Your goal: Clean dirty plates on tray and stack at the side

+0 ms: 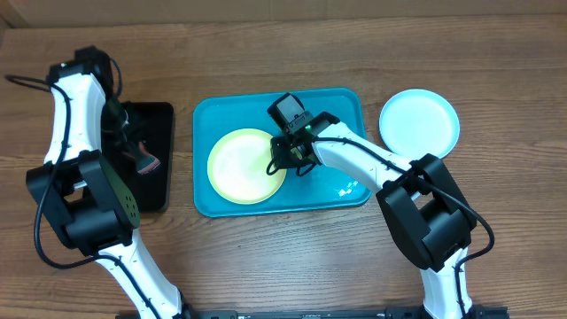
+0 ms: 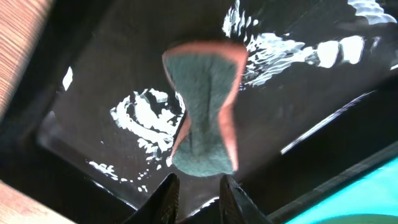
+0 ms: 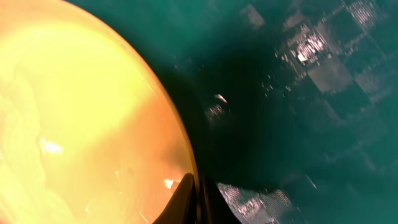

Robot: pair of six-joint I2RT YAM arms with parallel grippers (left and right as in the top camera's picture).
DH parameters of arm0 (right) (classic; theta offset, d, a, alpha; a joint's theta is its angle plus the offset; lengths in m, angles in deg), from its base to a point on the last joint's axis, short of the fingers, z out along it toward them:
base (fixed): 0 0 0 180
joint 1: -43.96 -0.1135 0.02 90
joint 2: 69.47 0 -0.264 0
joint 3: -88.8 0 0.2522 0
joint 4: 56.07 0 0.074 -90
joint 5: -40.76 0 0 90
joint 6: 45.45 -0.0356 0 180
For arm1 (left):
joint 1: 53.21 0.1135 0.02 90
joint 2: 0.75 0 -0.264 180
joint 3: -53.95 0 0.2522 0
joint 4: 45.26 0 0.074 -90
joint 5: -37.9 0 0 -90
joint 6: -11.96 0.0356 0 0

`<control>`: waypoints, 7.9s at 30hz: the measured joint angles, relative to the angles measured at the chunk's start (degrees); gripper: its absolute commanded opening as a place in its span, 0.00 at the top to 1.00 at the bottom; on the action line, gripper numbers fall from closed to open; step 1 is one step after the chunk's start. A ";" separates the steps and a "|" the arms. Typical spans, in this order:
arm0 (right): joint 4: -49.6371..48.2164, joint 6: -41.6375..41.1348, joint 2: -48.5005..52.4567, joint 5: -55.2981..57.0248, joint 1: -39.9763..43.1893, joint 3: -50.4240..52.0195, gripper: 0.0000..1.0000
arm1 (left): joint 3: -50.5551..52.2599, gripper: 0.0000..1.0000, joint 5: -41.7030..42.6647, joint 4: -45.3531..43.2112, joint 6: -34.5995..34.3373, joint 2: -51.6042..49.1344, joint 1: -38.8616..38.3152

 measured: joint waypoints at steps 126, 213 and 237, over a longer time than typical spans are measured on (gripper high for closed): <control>32.94 15.04 -13.20 -6.40 50.64 -6.62 0.00 | -9.05 0.00 1.62 0.11 0.37 0.17 0.00; -33.68 18.01 -120.39 -4.02 32.74 84.48 0.00 | -9.05 0.00 1.81 0.07 0.37 0.15 0.00; -34.82 17.99 -120.39 -1.66 34.67 85.20 0.00 | -9.05 0.00 1.81 0.09 0.37 0.15 0.00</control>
